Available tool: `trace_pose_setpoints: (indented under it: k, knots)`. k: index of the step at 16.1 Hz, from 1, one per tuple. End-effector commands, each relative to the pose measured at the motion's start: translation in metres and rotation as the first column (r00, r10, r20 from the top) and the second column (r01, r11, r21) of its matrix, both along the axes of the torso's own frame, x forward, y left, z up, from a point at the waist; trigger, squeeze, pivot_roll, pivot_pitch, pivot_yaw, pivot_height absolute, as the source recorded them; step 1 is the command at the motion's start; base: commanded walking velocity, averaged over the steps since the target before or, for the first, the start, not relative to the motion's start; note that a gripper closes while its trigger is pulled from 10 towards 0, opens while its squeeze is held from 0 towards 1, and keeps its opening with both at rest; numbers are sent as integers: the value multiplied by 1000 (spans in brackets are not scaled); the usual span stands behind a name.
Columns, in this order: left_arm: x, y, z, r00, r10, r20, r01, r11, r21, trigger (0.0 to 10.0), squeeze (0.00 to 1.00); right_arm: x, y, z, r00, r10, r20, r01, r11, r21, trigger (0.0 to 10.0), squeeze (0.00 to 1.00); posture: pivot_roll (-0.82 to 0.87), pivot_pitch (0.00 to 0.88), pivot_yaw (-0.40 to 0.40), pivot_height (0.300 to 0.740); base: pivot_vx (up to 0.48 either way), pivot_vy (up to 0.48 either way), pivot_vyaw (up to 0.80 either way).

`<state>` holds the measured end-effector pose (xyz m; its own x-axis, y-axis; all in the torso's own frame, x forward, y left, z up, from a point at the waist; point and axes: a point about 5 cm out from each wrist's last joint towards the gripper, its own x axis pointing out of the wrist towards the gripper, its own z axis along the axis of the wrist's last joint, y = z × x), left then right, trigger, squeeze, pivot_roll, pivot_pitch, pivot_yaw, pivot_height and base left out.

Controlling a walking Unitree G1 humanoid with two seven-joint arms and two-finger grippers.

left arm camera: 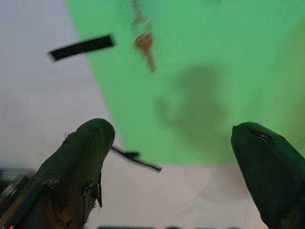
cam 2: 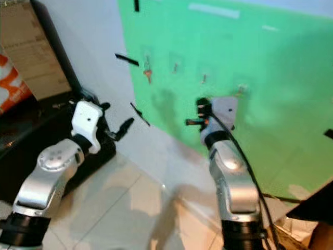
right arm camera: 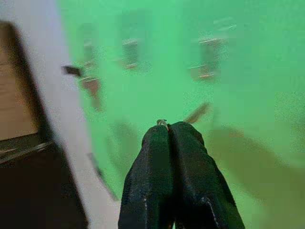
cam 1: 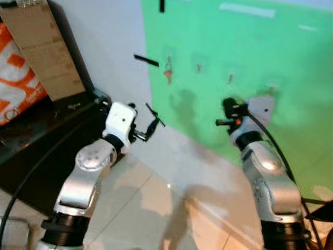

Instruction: Hang keys on a hook

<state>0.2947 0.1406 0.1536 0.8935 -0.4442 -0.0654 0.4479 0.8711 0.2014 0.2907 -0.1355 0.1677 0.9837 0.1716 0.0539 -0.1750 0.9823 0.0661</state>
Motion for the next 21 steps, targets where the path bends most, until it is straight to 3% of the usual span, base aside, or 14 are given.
trace_pose_setpoints:
  k: [1, 9, 14, 21]
  knots:
    - [1, 5, 1, 1000, 19, -1, -19, 1000, 6, 10000, 157, -1, 3, 2, 1000, 13, 10, -13, 1000, 4, 10000, 0, -57, 0, 64, 740, 0, 0, -444]
    - [2, 5, 2, 1000, 26, 0, -26, 1000, -1, 10000, 157, -1, 2, -1, 1000, 8, -1, -8, 1000, -2, 10000, 0, -51, 0, 56, 740, 0, 279, -750]
    - [3, 5, 3, 999, 35, 10, -35, 999, 6, 10000, 145, 2, -7, -12, 996, -68, -53, 68, 998, -1, 10000, 0, -57, 0, 73, 740, 0, 58, 0]
    - [10, 1, 4, 1000, 3, 17, -3, 1000, -17, 10000, 180, 0, -7, -8, 995, -95, -26, 95, 995, 28, 10000, 0, -90, 0, 121, 740, 111, 0, 0]
